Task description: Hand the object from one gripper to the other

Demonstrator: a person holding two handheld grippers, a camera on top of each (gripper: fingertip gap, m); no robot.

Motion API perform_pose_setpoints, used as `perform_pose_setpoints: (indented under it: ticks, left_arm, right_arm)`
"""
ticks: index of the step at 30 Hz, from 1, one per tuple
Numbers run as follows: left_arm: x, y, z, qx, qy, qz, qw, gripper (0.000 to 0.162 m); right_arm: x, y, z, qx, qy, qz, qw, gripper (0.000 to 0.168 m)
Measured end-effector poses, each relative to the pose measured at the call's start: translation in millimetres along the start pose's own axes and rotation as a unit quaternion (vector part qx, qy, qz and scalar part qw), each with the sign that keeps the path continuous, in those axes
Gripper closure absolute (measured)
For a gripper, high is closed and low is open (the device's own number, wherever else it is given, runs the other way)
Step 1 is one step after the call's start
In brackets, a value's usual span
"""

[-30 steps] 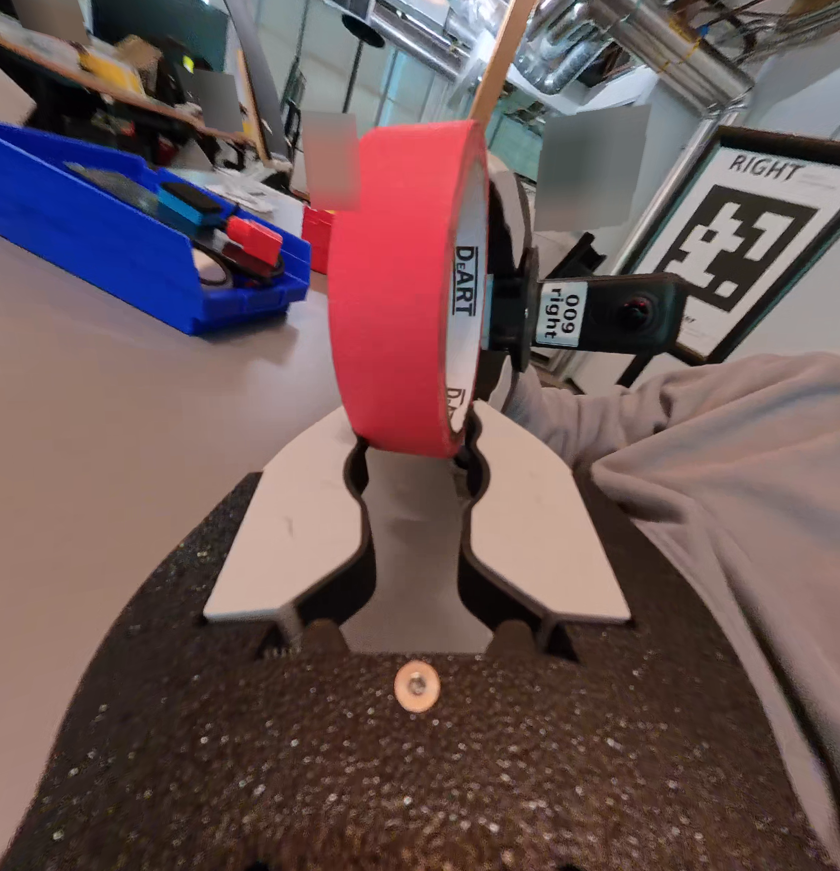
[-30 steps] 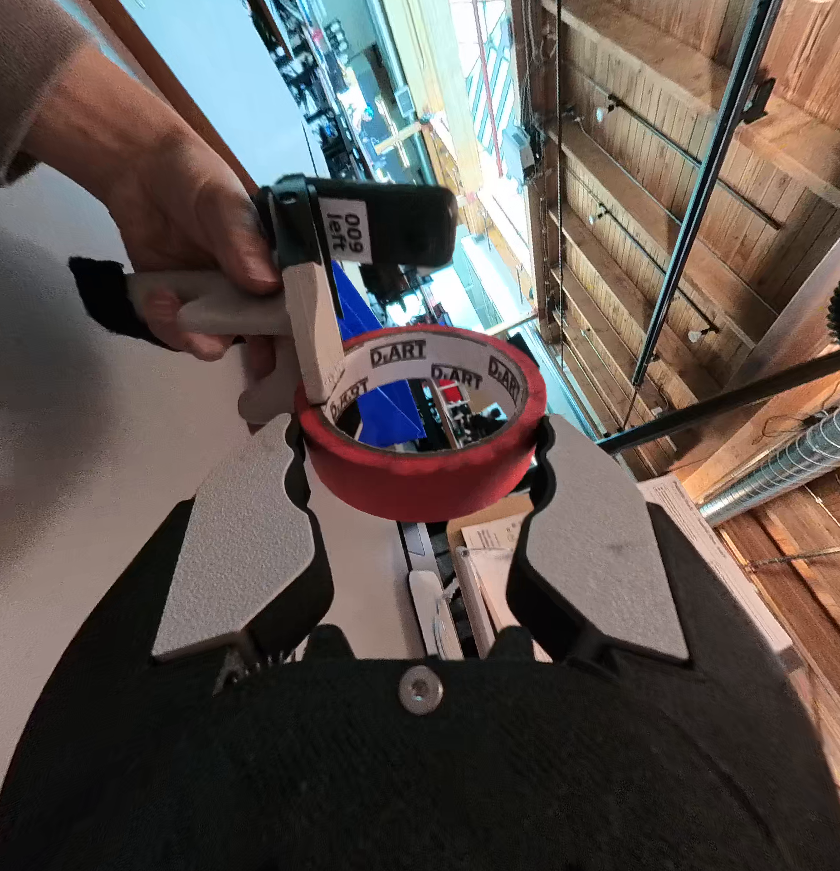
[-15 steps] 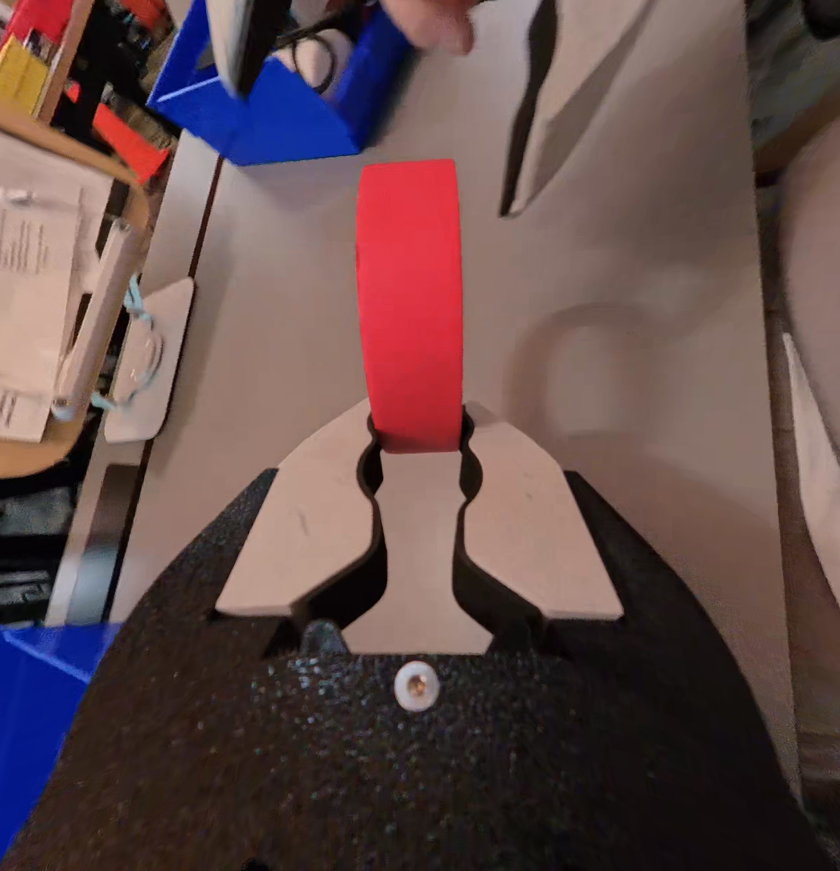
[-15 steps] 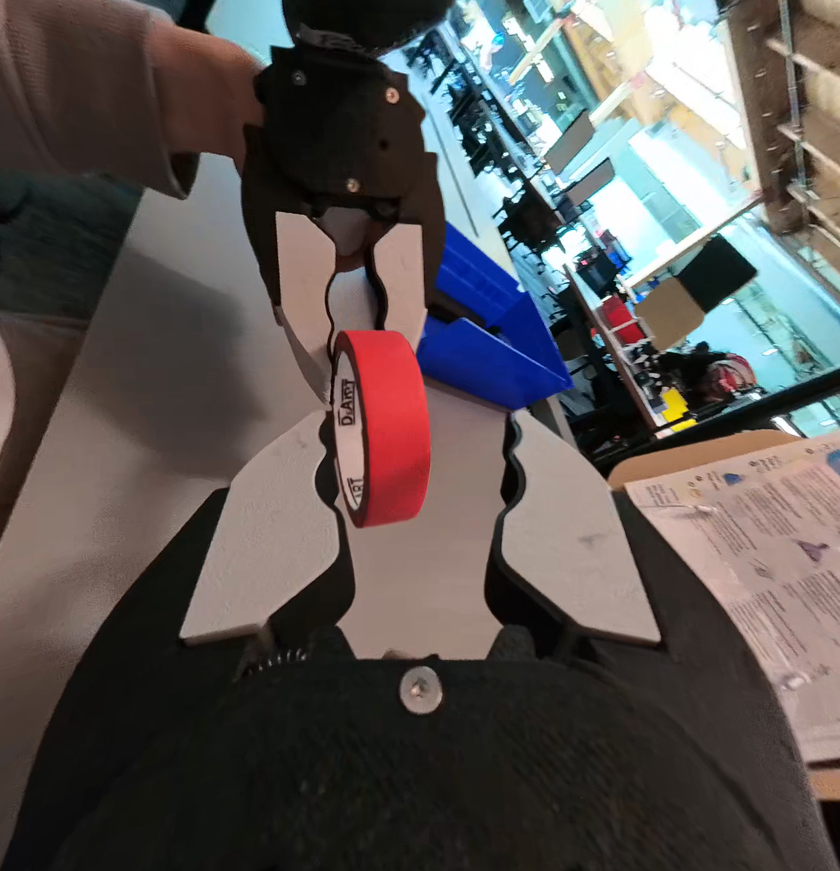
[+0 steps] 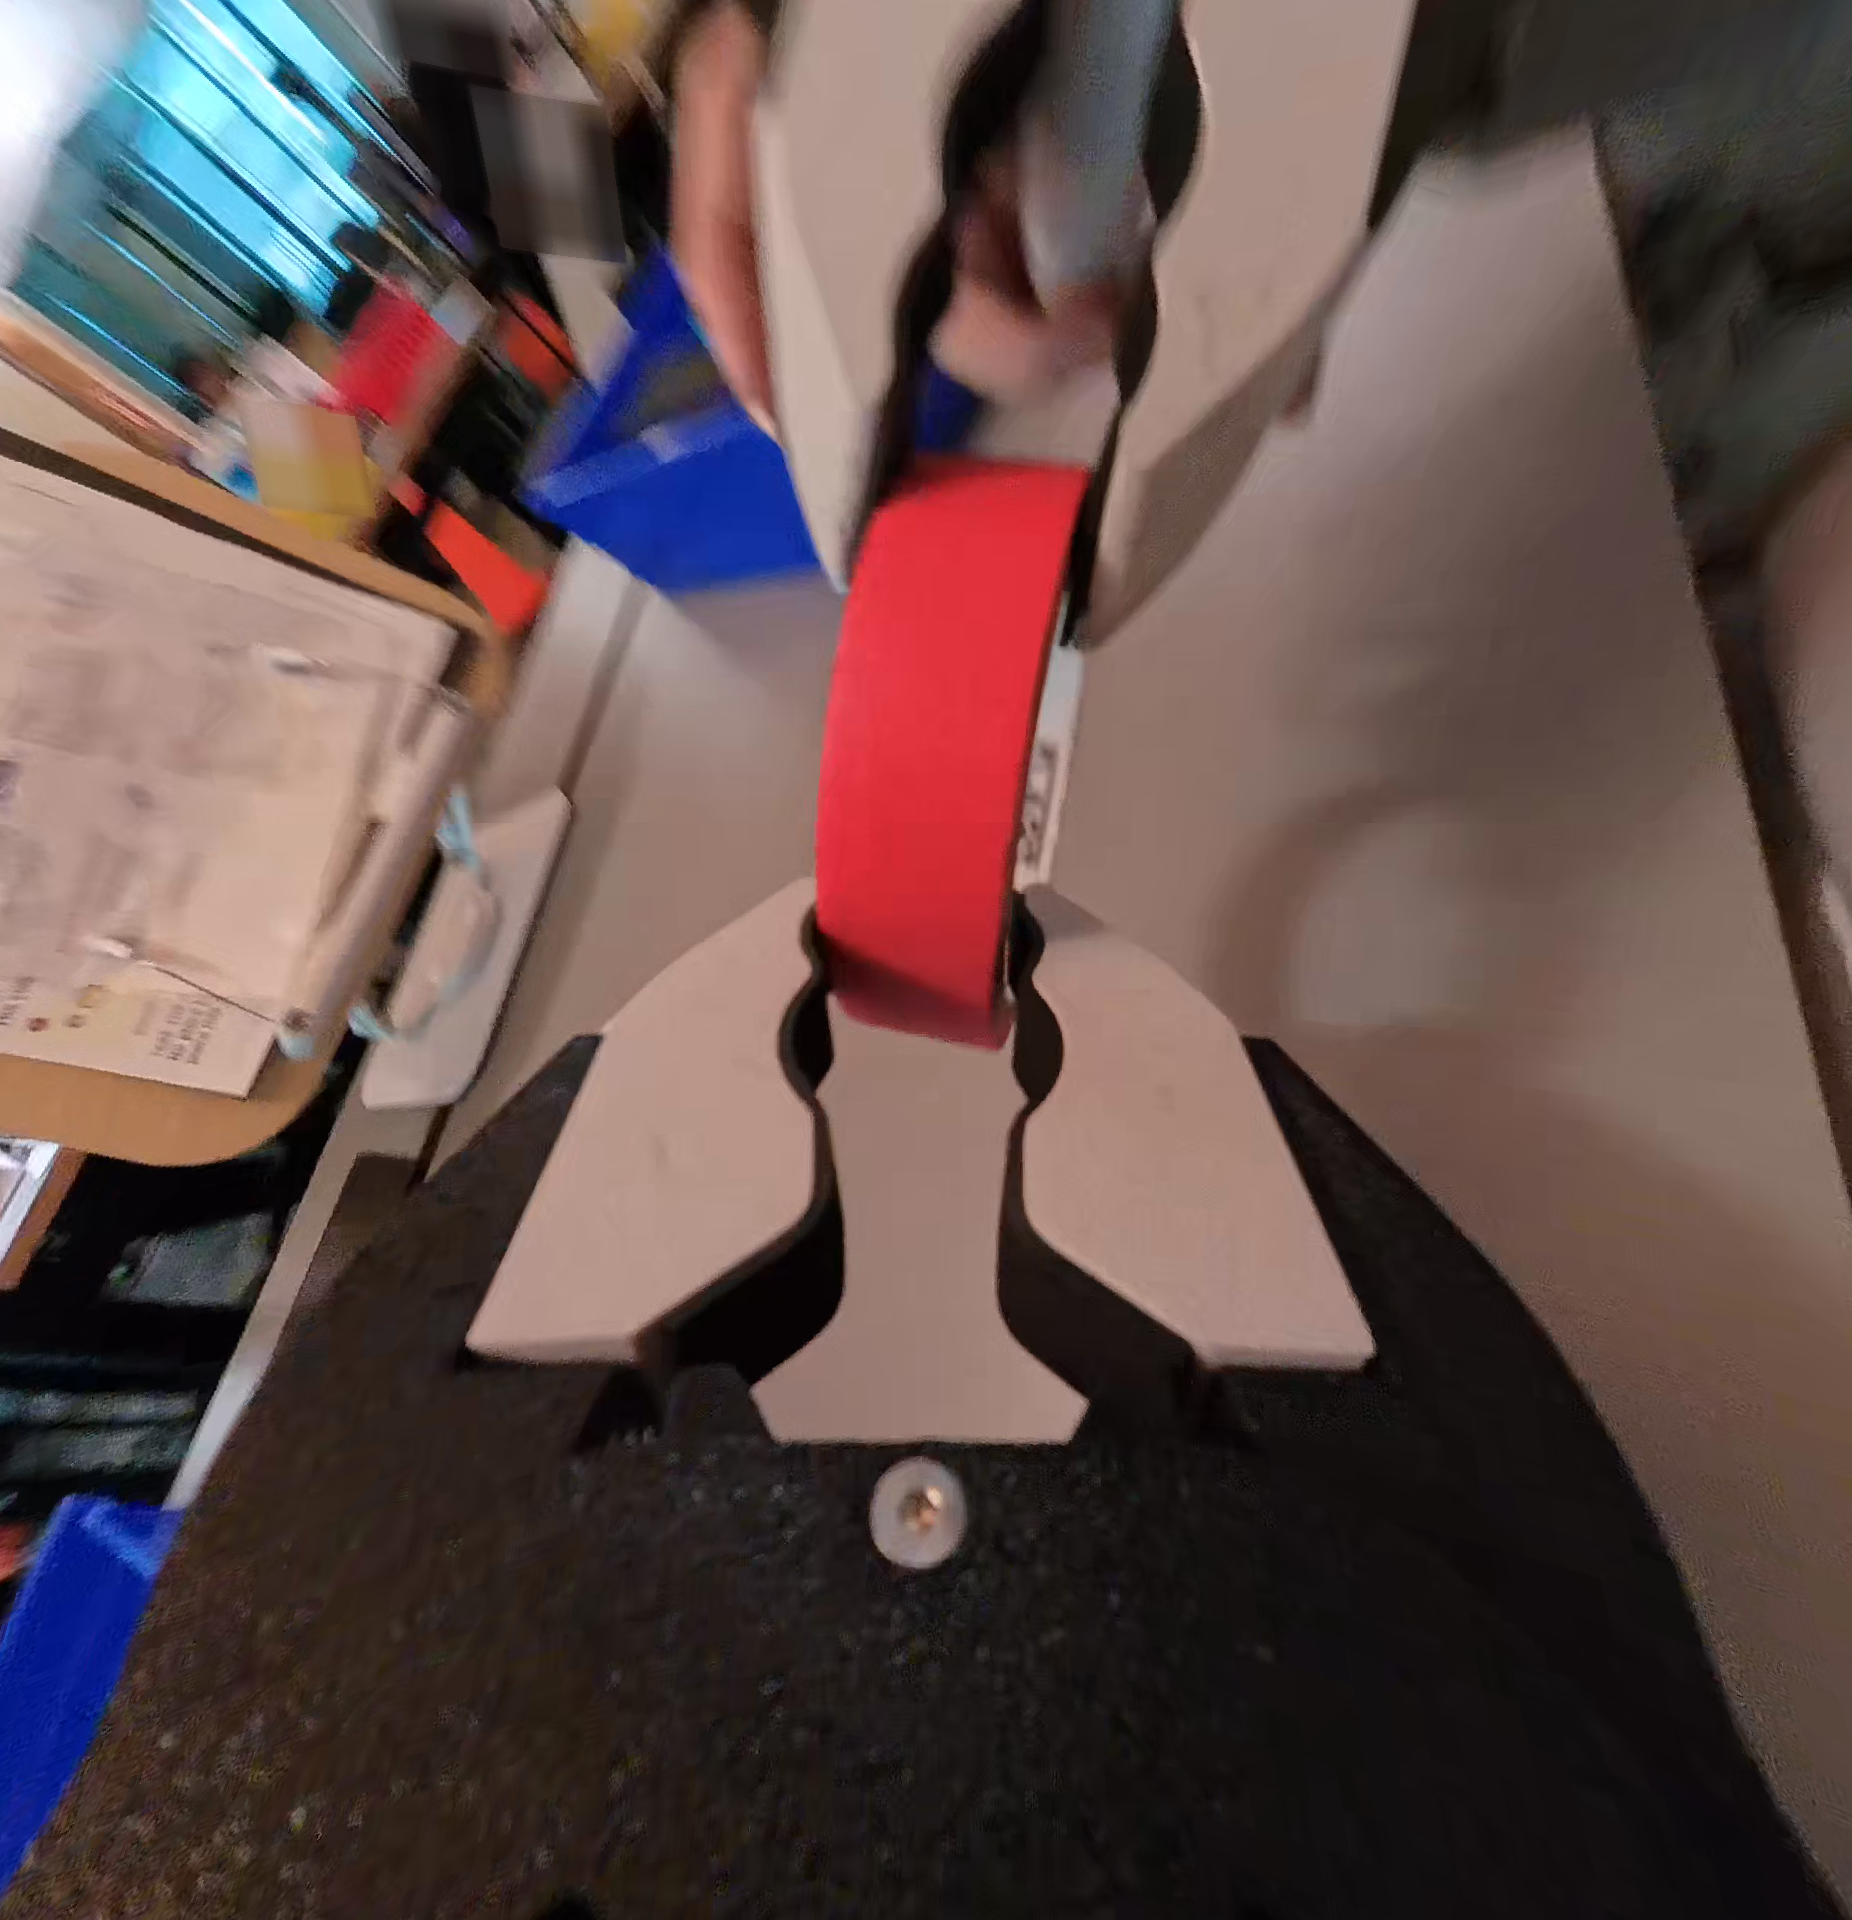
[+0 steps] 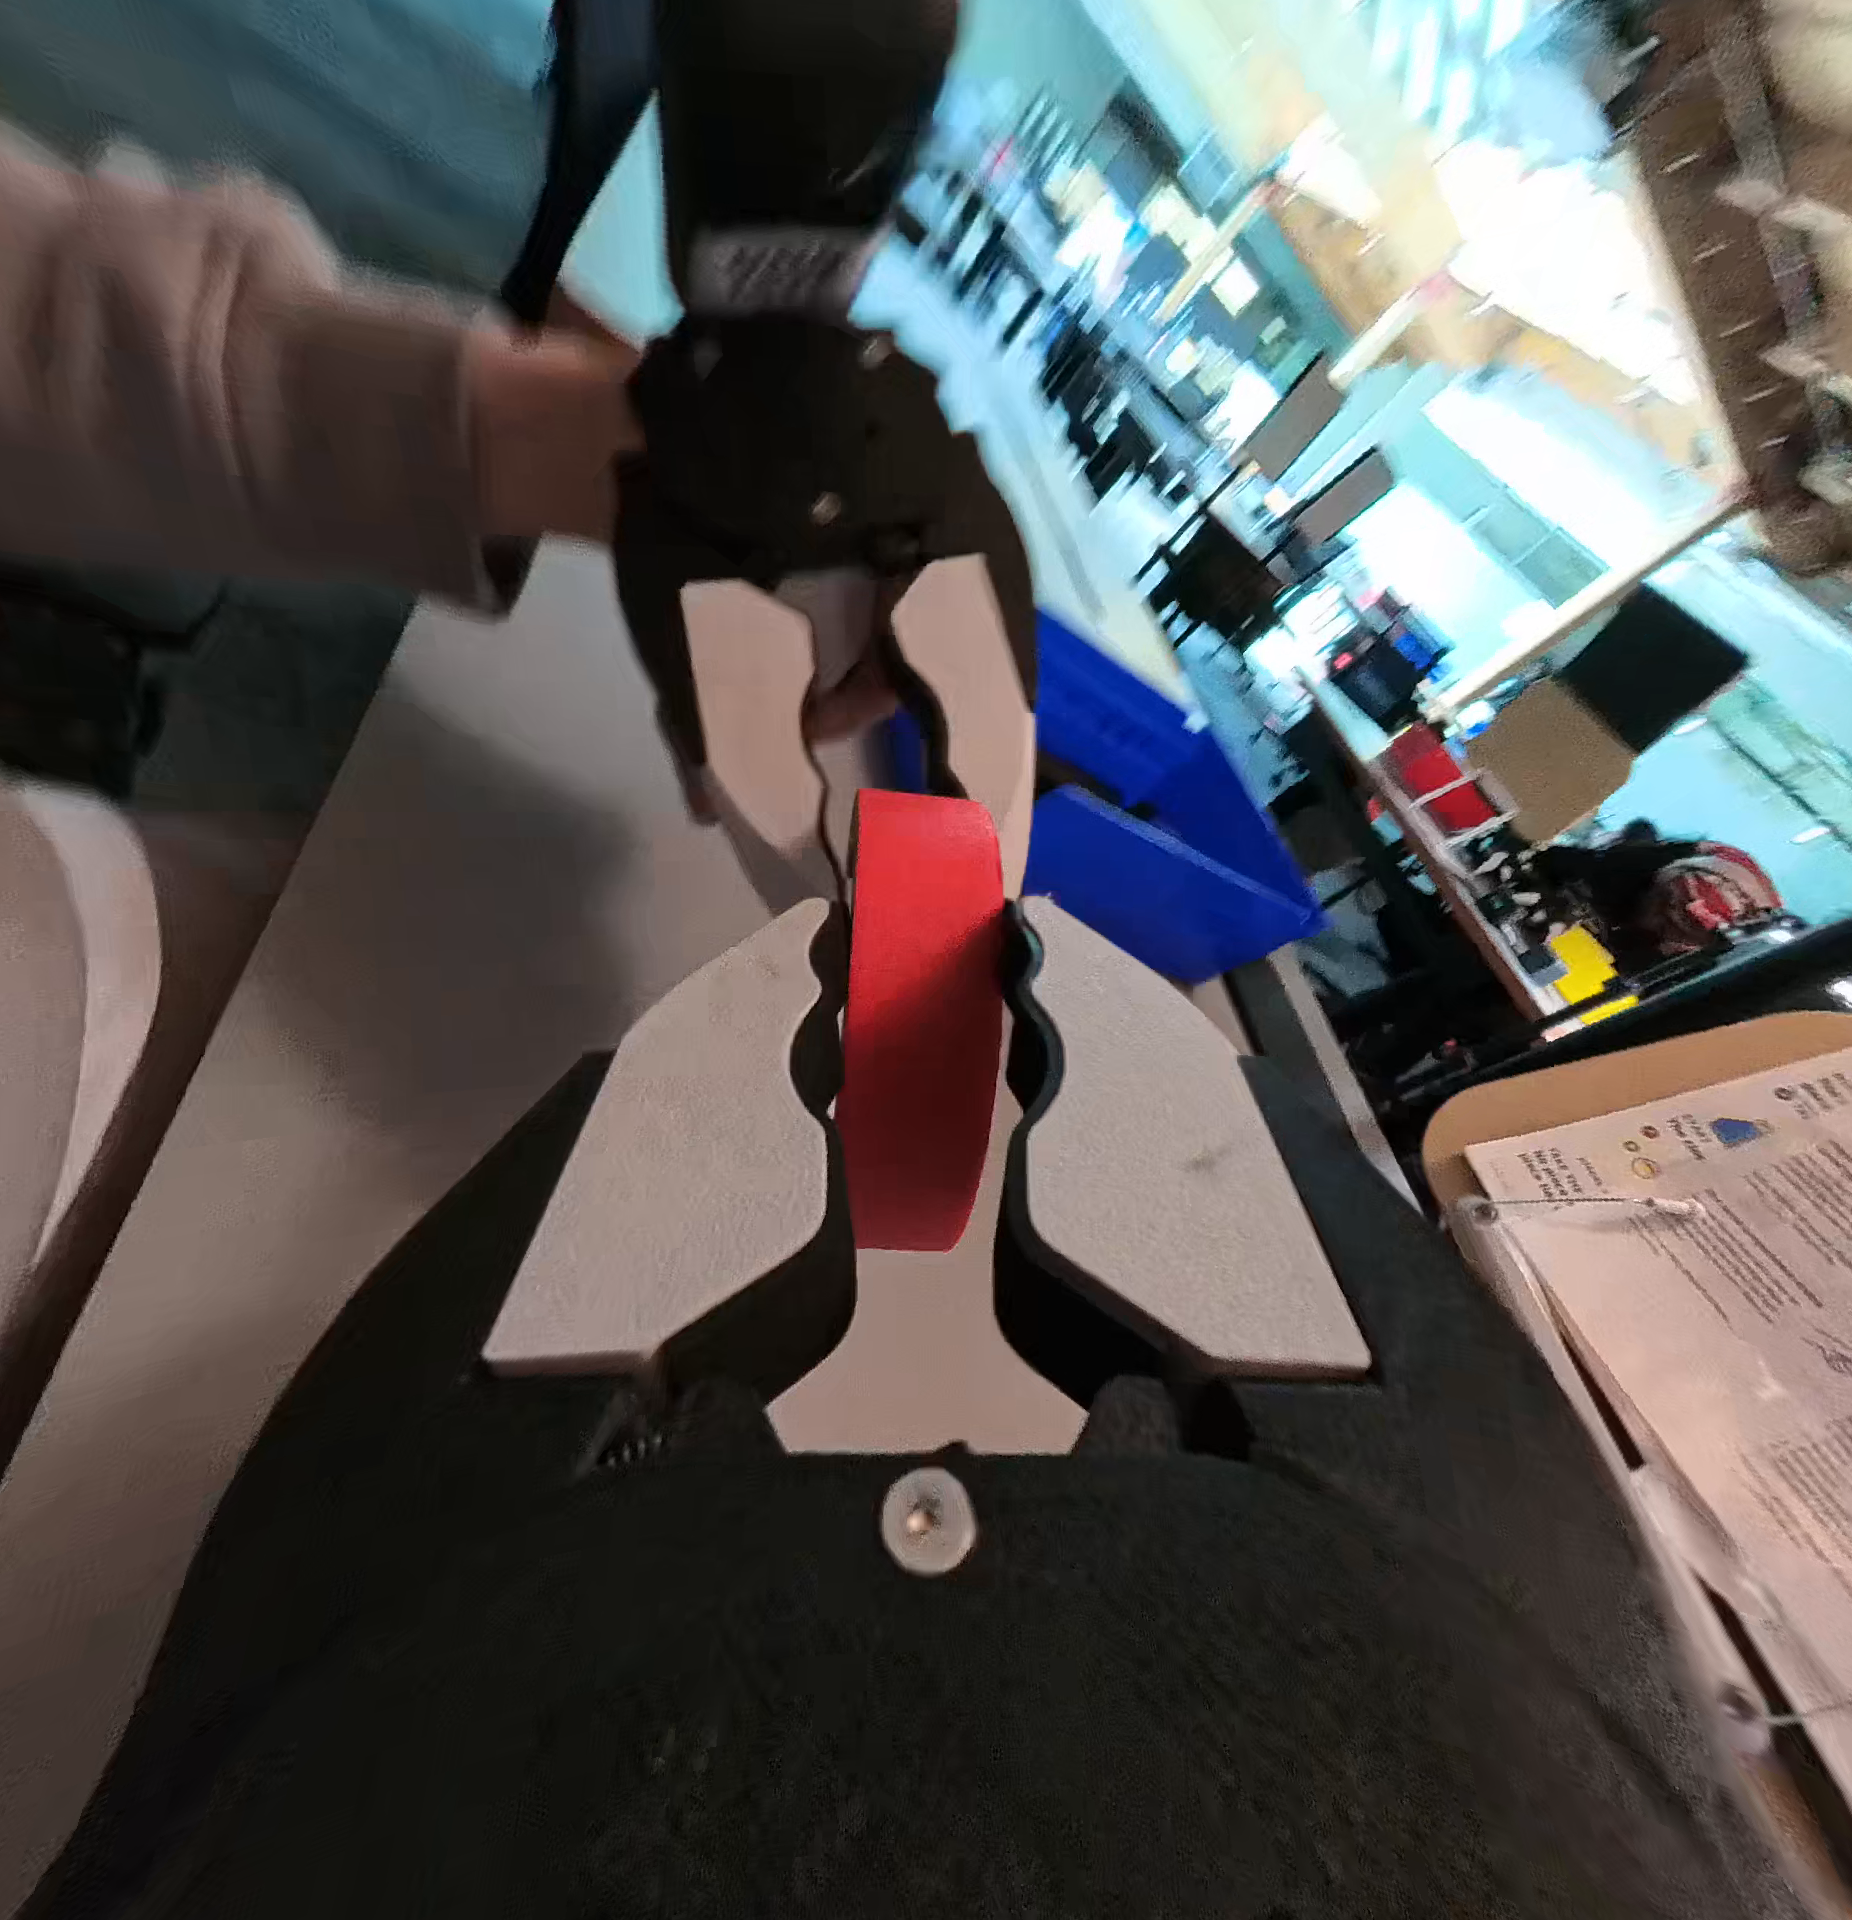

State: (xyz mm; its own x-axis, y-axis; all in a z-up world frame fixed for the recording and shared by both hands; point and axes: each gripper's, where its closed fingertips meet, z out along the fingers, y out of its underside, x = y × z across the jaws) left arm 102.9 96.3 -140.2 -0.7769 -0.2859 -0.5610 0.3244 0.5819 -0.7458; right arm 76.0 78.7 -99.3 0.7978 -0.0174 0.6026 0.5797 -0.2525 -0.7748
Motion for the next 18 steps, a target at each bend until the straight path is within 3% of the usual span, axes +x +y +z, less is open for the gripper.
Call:
perform_pose_setpoints:
  ticks: [1,3,8,11,14,18]
  left_arm:
    - [-7,-14,-4,0.057,-0.015,-0.035,0.998,0.123]
    - [-16,-37,-14,0.157,-0.017,-0.113,0.981,0.103]
    - [-22,-61,-19,0.292,0.013,-0.235,0.927,0.098]
    - [-18,-66,-10,0.324,0.040,-0.283,0.902,0.095]
    - [-5,-68,-1,0.329,0.075,-0.294,0.894,0.094]
    - [5,-68,6,0.329,0.094,-0.283,0.896,0.112]
  right_arm:
    - [10,-9,-4,0.034,0.021,0.025,0.999,0.140]
    - [26,-27,-13,0.107,0.051,0.084,0.989,0.140]
    - [44,-57,-28,0.258,0.075,0.203,0.942,0.140]
    - [47,-66,-34,0.320,0.064,0.255,0.910,0.140]
    - [47,-68,-34,0.335,0.051,0.275,0.900,0.140]
    - [46,-68,-34,0.342,0.042,0.286,0.894,0.140]
